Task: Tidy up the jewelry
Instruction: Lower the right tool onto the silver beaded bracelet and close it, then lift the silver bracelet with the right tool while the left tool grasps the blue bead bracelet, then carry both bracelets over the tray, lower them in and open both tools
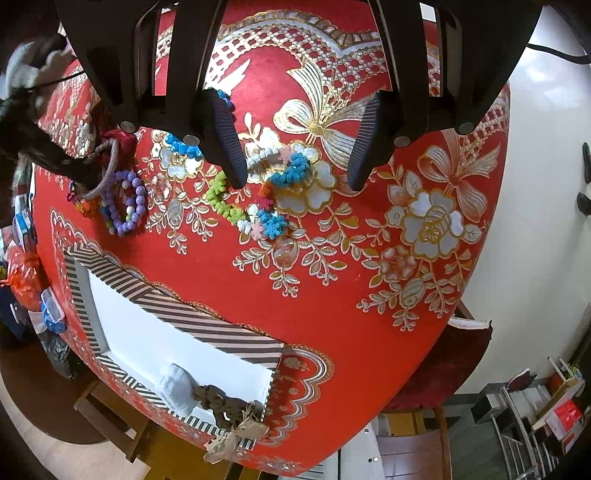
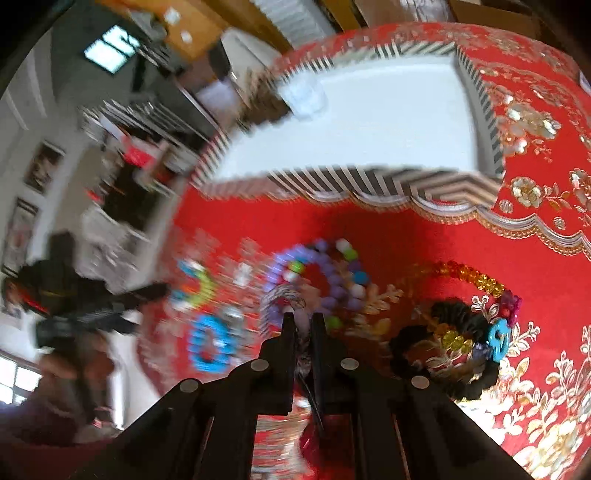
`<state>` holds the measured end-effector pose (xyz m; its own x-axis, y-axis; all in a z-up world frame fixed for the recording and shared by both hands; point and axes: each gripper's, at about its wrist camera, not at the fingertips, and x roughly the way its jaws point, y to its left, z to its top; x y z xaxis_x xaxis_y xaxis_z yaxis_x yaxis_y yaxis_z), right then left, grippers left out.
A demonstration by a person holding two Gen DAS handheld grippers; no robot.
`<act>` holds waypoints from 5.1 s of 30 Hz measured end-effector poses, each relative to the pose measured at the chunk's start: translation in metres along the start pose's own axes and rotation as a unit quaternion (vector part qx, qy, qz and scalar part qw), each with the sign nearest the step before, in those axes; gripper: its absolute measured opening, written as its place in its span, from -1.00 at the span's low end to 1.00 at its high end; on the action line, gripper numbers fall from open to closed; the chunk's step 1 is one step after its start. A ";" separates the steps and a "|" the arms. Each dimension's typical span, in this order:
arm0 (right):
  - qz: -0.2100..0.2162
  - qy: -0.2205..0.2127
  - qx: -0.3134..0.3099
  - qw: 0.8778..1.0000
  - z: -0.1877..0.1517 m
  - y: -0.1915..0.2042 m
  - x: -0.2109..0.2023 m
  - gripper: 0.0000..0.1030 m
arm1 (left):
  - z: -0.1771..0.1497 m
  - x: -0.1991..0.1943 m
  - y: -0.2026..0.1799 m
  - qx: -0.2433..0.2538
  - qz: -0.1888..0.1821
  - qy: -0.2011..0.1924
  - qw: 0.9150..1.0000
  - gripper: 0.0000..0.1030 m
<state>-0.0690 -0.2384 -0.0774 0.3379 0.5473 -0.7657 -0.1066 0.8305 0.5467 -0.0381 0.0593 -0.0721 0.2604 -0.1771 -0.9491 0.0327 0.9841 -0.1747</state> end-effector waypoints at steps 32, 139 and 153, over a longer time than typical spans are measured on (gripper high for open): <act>0.083 -0.039 0.041 0.995 0.006 -0.001 -0.007 -0.88 | 0.009 0.002 0.010 -0.010 0.001 0.000 1.000 0.09; -0.064 -0.064 0.104 0.990 0.229 -0.054 0.068 -0.88 | 0.190 0.059 -0.068 0.109 -0.004 -0.040 0.993 -0.78; -0.082 -0.089 0.123 0.985 0.234 -0.068 0.062 -0.35 | 0.204 0.064 -0.067 0.091 -0.061 -0.032 0.993 -0.44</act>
<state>0.1779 -0.2850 -0.0821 0.4924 0.3622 -0.7914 0.1867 0.8442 0.5025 0.1735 -0.0154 -0.0676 0.3039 -0.2991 -0.9045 0.2401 0.9428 -0.2312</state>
